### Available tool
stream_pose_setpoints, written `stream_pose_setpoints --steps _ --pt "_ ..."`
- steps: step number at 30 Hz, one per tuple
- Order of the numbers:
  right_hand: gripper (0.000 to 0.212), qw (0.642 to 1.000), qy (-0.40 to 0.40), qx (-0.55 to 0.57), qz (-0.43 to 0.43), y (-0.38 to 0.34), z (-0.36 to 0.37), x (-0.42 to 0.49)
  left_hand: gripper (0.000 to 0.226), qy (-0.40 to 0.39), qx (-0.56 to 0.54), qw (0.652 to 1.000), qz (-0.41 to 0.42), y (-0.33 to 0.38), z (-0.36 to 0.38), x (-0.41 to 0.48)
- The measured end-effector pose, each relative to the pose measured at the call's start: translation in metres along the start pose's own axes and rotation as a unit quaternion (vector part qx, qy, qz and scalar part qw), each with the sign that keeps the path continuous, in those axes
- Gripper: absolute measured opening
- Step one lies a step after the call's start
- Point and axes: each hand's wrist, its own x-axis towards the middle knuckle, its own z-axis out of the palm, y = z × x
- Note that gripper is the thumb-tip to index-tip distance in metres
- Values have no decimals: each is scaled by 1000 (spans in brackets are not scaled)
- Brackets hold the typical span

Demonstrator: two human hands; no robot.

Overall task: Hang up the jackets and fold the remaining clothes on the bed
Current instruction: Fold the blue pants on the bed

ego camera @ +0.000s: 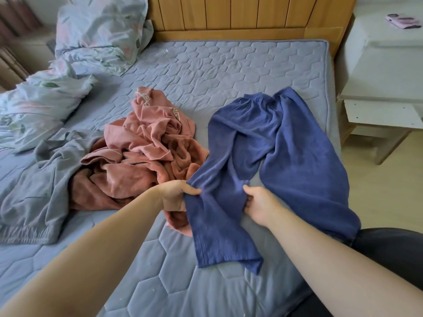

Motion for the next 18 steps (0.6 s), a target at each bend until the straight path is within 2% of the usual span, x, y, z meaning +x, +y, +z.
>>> stream_pose_setpoints --steps 2,4,5,7,9,10,12,16,18 --pt "25 998 0 68 -3 -13 -9 -10 43 29 -119 991 48 -2 5 0" --pt "31 998 15 57 -9 -17 -15 -21 25 54 -165 981 87 -4 14 -3" --pt "34 998 21 50 -11 -17 -17 -28 28 49 -153 982 96 -6 17 -5" --pt "32 1000 8 24 -2 -14 -18 -37 60 5 -72 994 78 -11 22 -15" --pt "17 997 -50 -49 44 -6 -18 -44 83 -54 42 997 24 -16 24 -25" --pt "13 990 -75 -96 65 -1 -18 -46 83 -77 70 994 12 -19 25 -30" --pt "14 980 -101 -157 73 9 -18 -48 74 -89 58 994 19 -23 28 -38" --pt "23 994 -99 -22 36 6 -11 -58 63 -60 -30 996 62 -27 20 -56" --pt "27 997 -70 -35 29 8 4 -61 51 -28 -17 999 44 -31 23 -68"
